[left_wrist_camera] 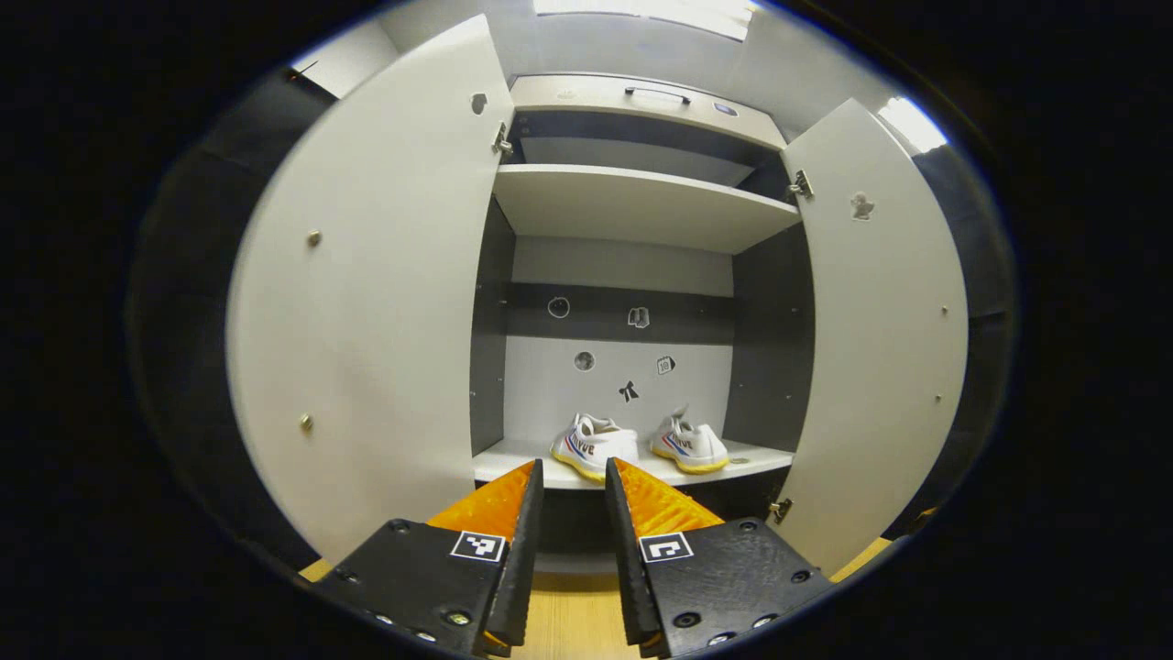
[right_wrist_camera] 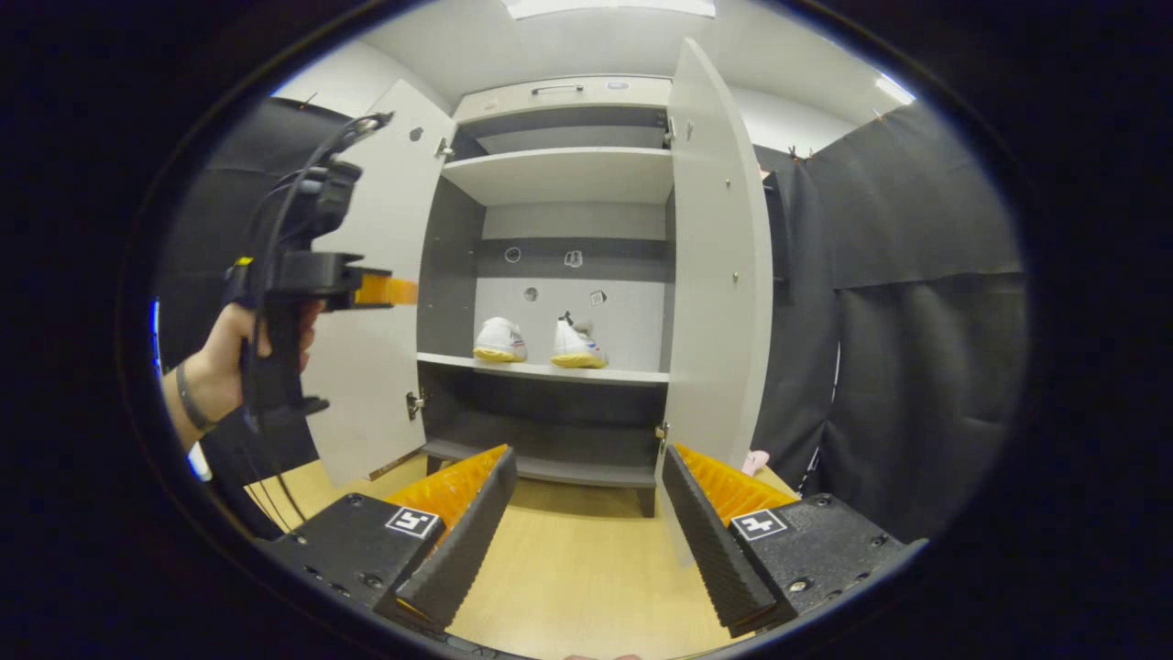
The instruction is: Grab one shoe with the right hand and put it into the shoe cabinet, grab the other shoe with the left hand and put it into the shoe cabinet; then close the right door with the right hand and the left door with the left hand.
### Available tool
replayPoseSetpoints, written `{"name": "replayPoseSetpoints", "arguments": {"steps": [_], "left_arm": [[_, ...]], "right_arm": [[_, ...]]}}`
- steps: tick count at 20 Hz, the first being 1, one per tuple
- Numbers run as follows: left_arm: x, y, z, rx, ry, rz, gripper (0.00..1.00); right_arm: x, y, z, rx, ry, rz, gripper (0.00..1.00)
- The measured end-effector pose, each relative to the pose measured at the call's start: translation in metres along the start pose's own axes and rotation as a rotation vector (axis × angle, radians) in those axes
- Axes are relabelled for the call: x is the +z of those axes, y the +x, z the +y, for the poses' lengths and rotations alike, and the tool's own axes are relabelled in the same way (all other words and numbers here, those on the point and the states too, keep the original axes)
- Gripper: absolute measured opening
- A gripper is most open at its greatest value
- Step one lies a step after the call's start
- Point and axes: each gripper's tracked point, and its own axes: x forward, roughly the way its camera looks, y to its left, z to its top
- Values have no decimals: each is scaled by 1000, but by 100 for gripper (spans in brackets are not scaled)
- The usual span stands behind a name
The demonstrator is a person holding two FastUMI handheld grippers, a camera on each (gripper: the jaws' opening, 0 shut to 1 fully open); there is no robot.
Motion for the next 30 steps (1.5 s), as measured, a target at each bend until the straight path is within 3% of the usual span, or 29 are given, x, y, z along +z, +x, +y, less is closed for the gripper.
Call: {"name": "replayPoseSetpoints", "arguments": {"steps": [3,4,5,8,10,11,13,18,26,30], "left_arm": [[-31,-51,-7,11,-16,15,37],[-42,-66,-13,8,-27,29,54],[-50,-78,-18,-12,-31,40,45],[-58,-116,-28,-25,2,15,52],[-54,-133,-31,-17,-3,-14,61],[-50,-139,-31,-9,-4,-30,78],[-45,-143,-31,-3,2,-36,92],[-53,-153,-34,-20,30,-17,93],[-63,-161,-36,-30,93,17,92],[-71,-161,-33,-27,108,44,92]], "right_arm": [[2,-13,3,7,9,-4,100],[2,-18,3,6,12,-6,100],[3,-23,1,3,13,-9,100],[4,-33,-3,-1,9,-12,100],[5,-38,-9,-11,14,-11,100],[7,-41,-14,-22,20,-16,100],[15,-46,-25,-43,32,-31,100],[46,-39,-93,-148,44,-85,100],[139,2,-211,-327,2,-209,100],[162,41,-238,-329,-22,-191,100]]}}
